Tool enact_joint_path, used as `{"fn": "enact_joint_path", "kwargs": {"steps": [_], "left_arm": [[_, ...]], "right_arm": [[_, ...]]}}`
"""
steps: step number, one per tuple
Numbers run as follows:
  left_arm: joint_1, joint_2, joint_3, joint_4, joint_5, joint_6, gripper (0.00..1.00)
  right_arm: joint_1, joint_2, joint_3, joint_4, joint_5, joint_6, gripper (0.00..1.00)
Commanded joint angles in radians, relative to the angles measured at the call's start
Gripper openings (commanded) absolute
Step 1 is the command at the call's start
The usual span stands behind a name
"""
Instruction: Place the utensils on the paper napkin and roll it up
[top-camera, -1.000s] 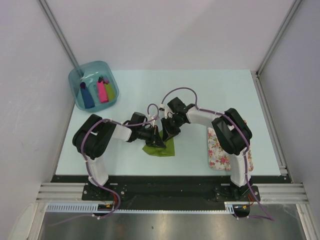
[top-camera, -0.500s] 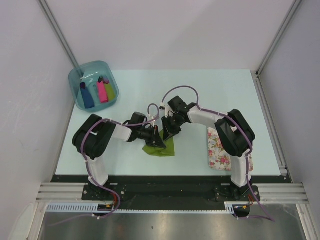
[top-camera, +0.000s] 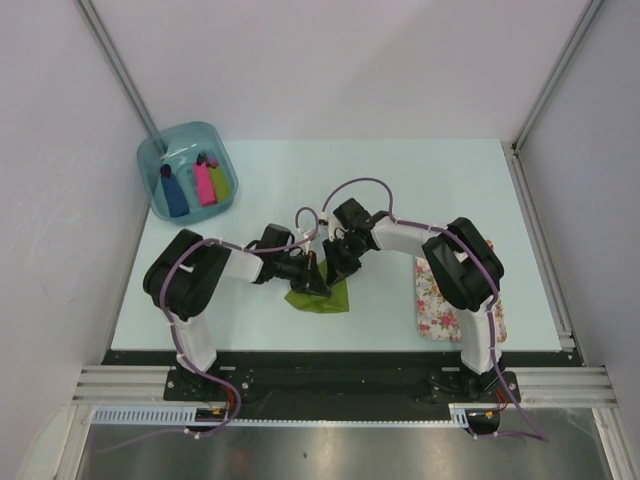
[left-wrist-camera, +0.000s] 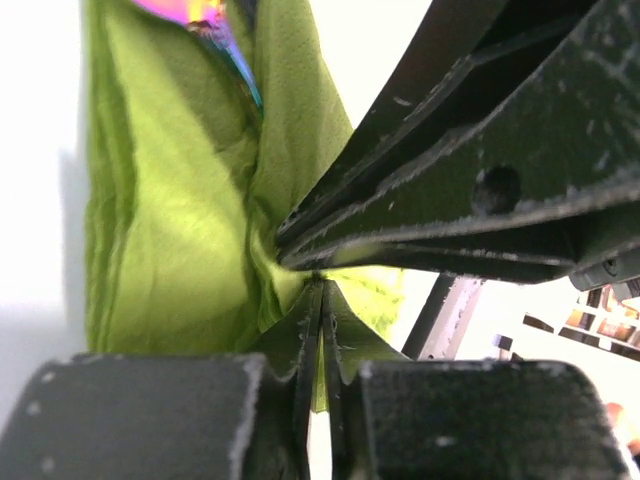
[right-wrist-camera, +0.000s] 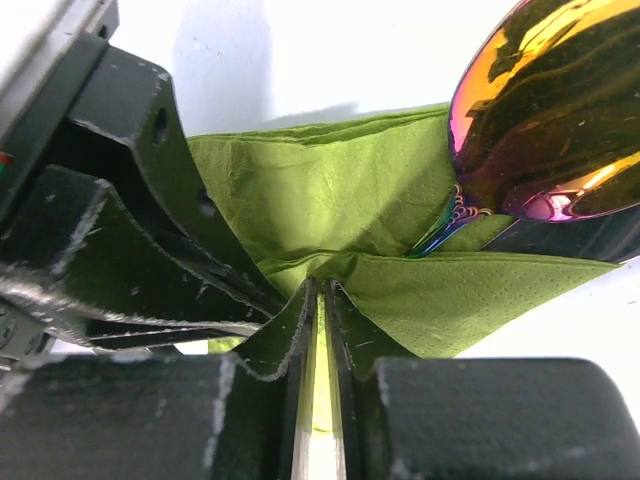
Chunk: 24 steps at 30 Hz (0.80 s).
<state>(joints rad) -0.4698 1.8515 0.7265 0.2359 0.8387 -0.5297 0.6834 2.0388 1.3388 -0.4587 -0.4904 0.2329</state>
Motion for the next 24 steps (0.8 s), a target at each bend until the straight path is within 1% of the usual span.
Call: {"fn": "enact_joint_path", "kwargs": {"steps": [1,2,3,4,5,6,7,8,9,10,11,13,14,16,17,19,21,22,24], "left_arm": [[0.037,-0.052,-0.024,-0.078,-0.078,0.079,0.12],[0.045,-0.075,-0.035,-0.073,-0.052,0.082,0.21],[0.066,-0.139,-0.041,-0.079,-0.047,0.086,0.27],[0.078,-0.17,-0.056,-0.099,-0.041,0.092,0.32],[0.094,-0.205,-0.059,-0.119,-0.032,0.108,0.39],[0.123,-0.257,-0.061,-0.147,-0.035,0.118,0.43],[0.138,-0.282,-0.061,-0.224,-0.042,0.134,0.47],[0.154,-0.297,-0.058,-0.271,-0.052,0.17,0.57],[0.184,-0.308,-0.059,-0.308,-0.062,0.189,0.61],[0.197,-0.311,-0.059,-0.382,-0.07,0.209,0.63],[0.21,-0.305,-0.052,-0.421,-0.082,0.253,0.66],[0.258,-0.273,-0.052,-0.48,-0.089,0.278,0.67],[0.269,-0.256,-0.045,-0.495,-0.092,0.298,0.7],[0.273,-0.223,-0.029,-0.542,-0.102,0.329,0.71],[0.273,-0.197,-0.03,-0.541,-0.099,0.33,0.71],[0.267,-0.169,-0.041,-0.503,-0.079,0.317,0.7],[0.25,-0.117,-0.052,-0.465,-0.035,0.289,0.67],[0.241,-0.103,-0.053,-0.42,0.003,0.275,0.65],[0.208,-0.059,-0.047,-0.38,0.023,0.272,0.65]], "right_arm": [[0.01,0.092,-0.052,-0.034,0.133,-0.047,0.11],[0.01,0.095,-0.055,-0.034,0.134,-0.05,0.11],[0.01,0.098,-0.056,-0.034,0.136,-0.05,0.11],[0.011,0.1,-0.059,-0.034,0.13,-0.052,0.11],[0.01,0.101,-0.059,-0.034,0.13,-0.052,0.11],[0.013,0.104,-0.059,-0.035,0.13,-0.049,0.11],[0.013,0.104,-0.059,-0.032,0.127,-0.047,0.11],[0.011,0.104,-0.058,-0.032,0.125,-0.044,0.11],[0.013,0.104,-0.058,-0.029,0.125,-0.044,0.1],[0.015,0.104,-0.056,-0.028,0.127,-0.041,0.11],[0.015,0.106,-0.055,-0.029,0.125,-0.04,0.1],[0.011,0.109,-0.055,-0.028,0.125,-0.038,0.1],[0.011,0.109,-0.055,-0.028,0.125,-0.035,0.1],[0.007,0.115,-0.056,-0.028,0.122,-0.03,0.1],[0.007,0.118,-0.058,-0.028,0.119,-0.029,0.1],[0.007,0.126,-0.053,-0.029,0.118,-0.027,0.1],[0.005,0.133,-0.047,-0.031,0.116,-0.027,0.1],[0.005,0.133,-0.047,-0.031,0.118,-0.026,0.09],[0.001,0.136,-0.047,-0.031,0.118,-0.026,0.09]]}}
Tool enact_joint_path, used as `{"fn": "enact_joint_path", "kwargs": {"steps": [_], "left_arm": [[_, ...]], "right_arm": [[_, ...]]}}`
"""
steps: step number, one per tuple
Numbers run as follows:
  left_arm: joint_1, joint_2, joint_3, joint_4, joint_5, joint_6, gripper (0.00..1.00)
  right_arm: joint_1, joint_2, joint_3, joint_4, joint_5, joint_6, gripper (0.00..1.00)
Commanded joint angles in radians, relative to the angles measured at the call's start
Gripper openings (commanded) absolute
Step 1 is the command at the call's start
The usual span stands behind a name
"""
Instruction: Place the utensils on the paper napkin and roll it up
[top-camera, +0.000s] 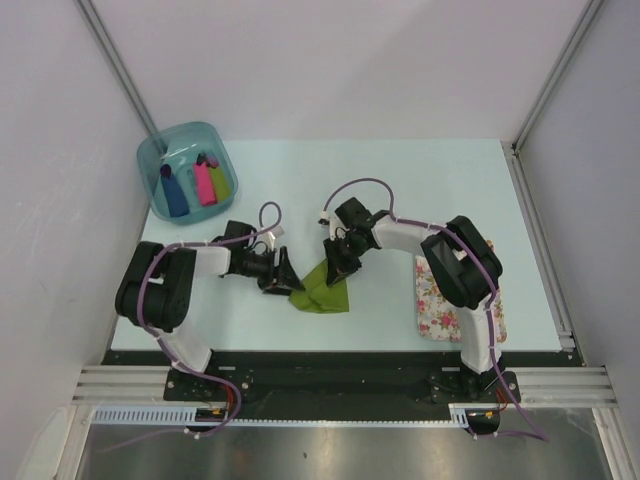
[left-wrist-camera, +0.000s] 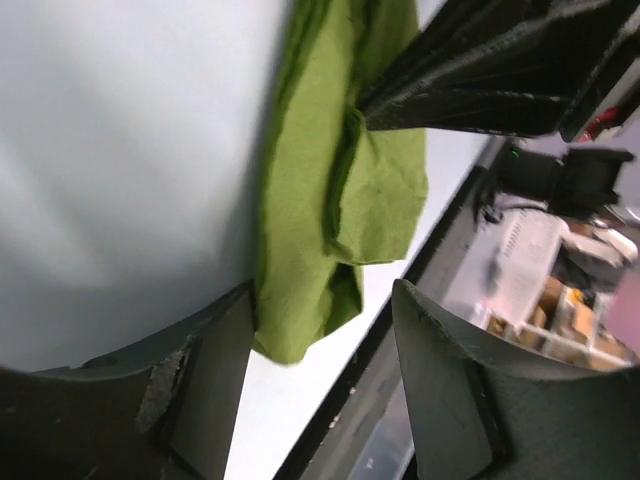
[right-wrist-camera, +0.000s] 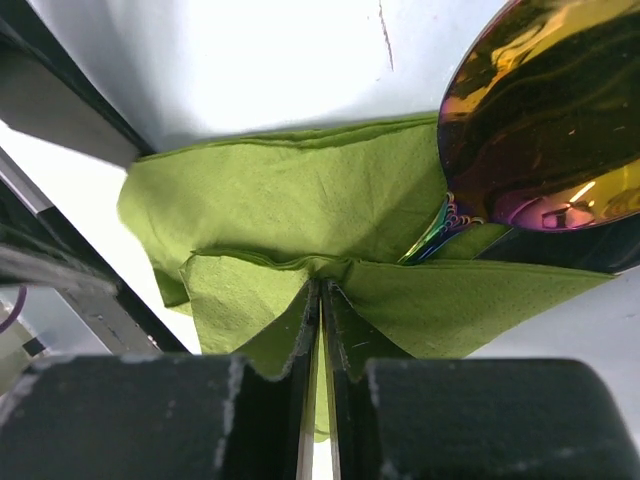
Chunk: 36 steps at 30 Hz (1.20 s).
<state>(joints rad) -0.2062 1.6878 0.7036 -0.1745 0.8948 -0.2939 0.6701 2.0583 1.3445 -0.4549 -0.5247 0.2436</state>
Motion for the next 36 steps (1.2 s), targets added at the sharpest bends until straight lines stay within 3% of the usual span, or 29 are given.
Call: {"fn": "enact_joint_path", "kwargs": {"steps": [1,5,9,14,17,26,29,32,36], "left_arm": [[-0.062,0.119,-0.026,0.094,-0.008,0.004,0.64],[-0.105,0.165,-0.01,0.26,0.064,-0.076,0.65],[-0.151,0.188,0.002,0.459,0.072,-0.172,0.66],[-0.171,0.222,0.01,0.595,0.044,-0.257,0.71],[-0.171,0.227,0.023,0.56,0.047,-0.24,0.67],[-0.047,0.064,-0.039,0.14,0.062,-0.022,0.57],[-0.042,0.039,-0.044,0.115,0.084,-0.008,0.52],[-0.044,0.041,-0.049,0.145,0.108,-0.069,0.4],[-0.047,0.044,-0.038,0.145,0.128,-0.093,0.31]], "right_arm": [[0.014,0.118,-0.053,-0.036,0.15,-0.036,0.09],[0.014,0.12,-0.056,-0.033,0.152,-0.036,0.09],[0.016,0.134,-0.053,-0.033,0.149,-0.035,0.09],[0.014,0.126,-0.062,-0.03,0.152,-0.036,0.09],[0.013,0.123,-0.064,-0.03,0.157,-0.038,0.09],[0.011,0.115,-0.068,-0.022,0.167,-0.036,0.08],[0.011,0.114,-0.062,-0.022,0.164,-0.036,0.08],[0.013,0.115,-0.064,-0.019,0.163,-0.03,0.08],[0.014,0.112,-0.062,-0.021,0.161,-0.03,0.08]]}}
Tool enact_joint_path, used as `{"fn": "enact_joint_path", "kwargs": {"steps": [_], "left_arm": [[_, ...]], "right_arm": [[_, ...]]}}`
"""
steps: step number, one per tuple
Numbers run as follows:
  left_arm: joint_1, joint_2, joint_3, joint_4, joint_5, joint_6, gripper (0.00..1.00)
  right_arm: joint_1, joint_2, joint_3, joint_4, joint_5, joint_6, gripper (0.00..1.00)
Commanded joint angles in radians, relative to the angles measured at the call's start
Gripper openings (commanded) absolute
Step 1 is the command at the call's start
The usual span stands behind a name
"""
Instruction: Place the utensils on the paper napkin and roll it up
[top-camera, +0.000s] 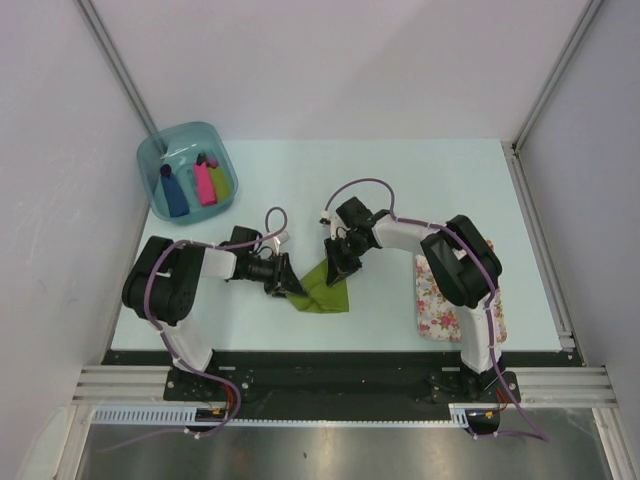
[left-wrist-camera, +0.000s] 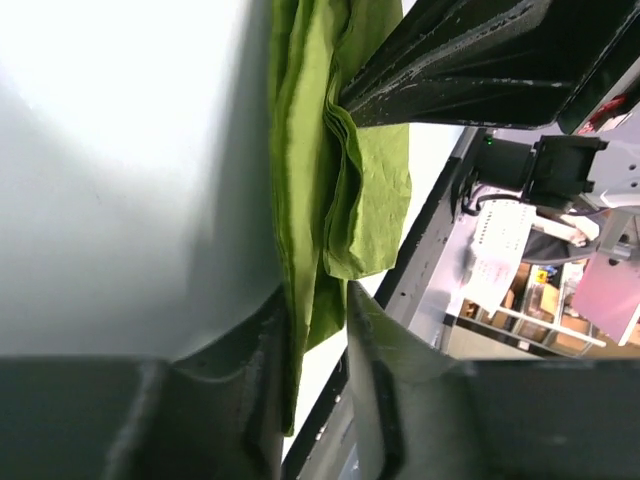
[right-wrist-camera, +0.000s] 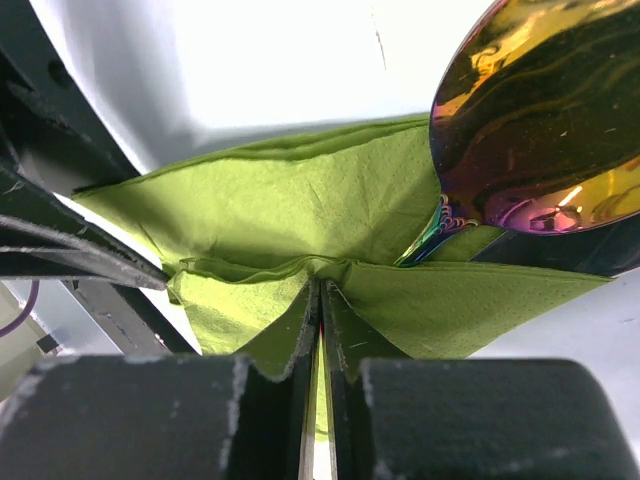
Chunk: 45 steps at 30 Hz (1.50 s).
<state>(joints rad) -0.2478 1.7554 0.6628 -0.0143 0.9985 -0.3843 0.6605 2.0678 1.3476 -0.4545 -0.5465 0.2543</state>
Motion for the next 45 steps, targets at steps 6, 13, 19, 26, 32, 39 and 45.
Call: {"fn": "enact_joint_path", "kwargs": {"steps": [6,13,19,26,32,39,45], "left_arm": [[-0.048,-0.082,0.024,0.037,0.04,-0.044,0.13],[-0.169,-0.073,0.063,0.173,0.038,-0.154,0.11],[-0.245,0.041,0.084,0.298,-0.004,-0.237,0.1],[-0.278,0.168,0.093,0.324,-0.055,-0.222,0.09],[-0.26,0.222,0.095,0.28,-0.084,-0.196,0.08],[-0.255,0.228,0.104,0.209,-0.112,-0.156,0.0],[-0.257,0.22,0.106,0.22,-0.12,-0.157,0.0]], "right_arm": [[0.025,0.106,-0.067,-0.019,0.183,-0.041,0.07],[0.024,0.11,-0.067,-0.018,0.18,-0.033,0.07],[0.022,0.1,-0.068,-0.019,0.18,-0.03,0.07],[0.021,0.091,-0.067,-0.023,0.169,-0.026,0.08],[0.019,0.022,-0.044,-0.032,0.123,-0.044,0.15],[-0.053,-0.093,0.012,-0.05,-0.013,-0.041,0.21],[-0.131,-0.123,-0.016,0.023,-0.142,0.008,0.2]]}}
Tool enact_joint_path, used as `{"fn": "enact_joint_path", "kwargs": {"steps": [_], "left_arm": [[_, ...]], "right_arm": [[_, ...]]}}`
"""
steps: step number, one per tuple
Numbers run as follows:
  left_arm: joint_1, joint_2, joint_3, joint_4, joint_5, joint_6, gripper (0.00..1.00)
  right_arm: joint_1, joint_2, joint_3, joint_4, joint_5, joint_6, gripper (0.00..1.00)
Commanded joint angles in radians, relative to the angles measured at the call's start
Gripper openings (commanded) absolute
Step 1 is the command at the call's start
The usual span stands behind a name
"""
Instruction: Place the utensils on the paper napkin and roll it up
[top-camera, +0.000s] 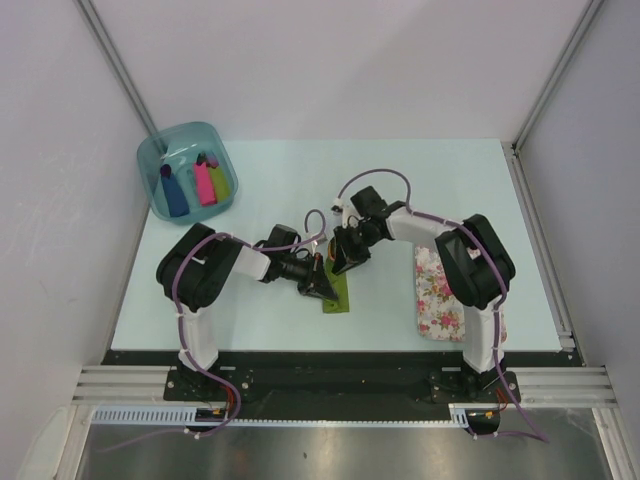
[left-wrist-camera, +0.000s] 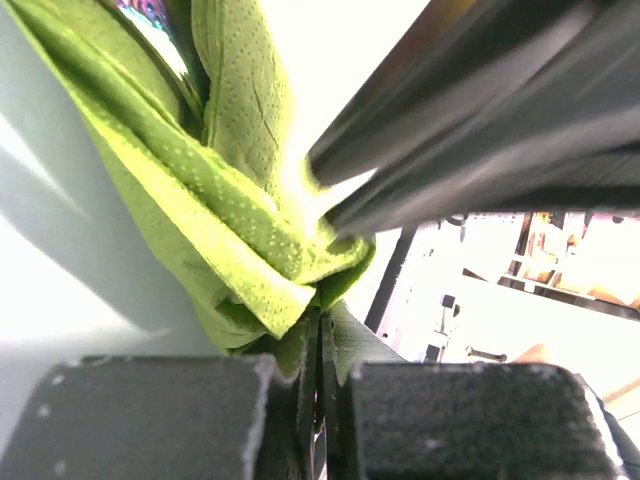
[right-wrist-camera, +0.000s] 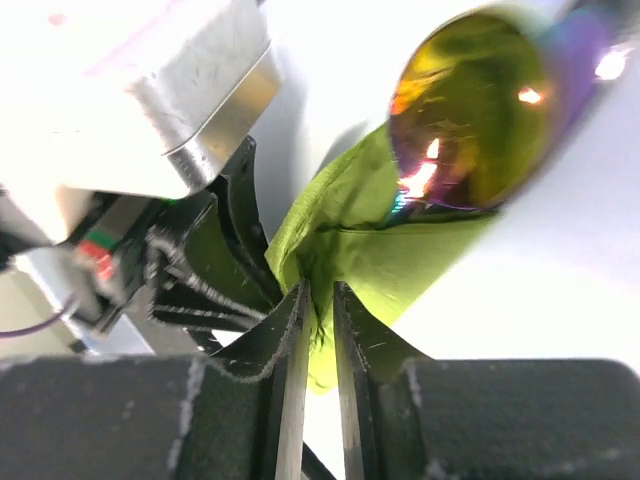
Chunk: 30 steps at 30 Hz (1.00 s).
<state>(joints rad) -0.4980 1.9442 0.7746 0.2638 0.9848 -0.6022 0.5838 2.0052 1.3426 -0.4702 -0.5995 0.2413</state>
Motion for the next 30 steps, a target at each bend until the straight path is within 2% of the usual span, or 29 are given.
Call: {"fn": "enact_joint_path", "kwargs": {"steps": [1,5,10,23,30], "left_arm": [[-0.007,0.033,-0.006,-0.058,-0.107,0.062,0.0],[-0.007,0.032,-0.006,-0.06,-0.112,0.071,0.0],[-0.007,0.03,-0.001,-0.055,-0.112,0.07,0.0],[-0.008,0.032,0.022,-0.075,-0.118,0.082,0.0],[-0.03,-0.043,0.028,-0.049,-0.11,0.052,0.0]], "right_arm": [[-0.064,-0.057,-0.017,0.069,-0.132,0.035,0.19],[-0.099,-0.031,-0.054,0.137,-0.212,0.09,0.18],[-0.108,0.015,-0.094,0.186,-0.238,0.125,0.16],[-0.095,0.052,-0.129,0.258,-0.227,0.138,0.14],[-0.093,0.09,-0.155,0.229,-0.165,0.101,0.08]]}}
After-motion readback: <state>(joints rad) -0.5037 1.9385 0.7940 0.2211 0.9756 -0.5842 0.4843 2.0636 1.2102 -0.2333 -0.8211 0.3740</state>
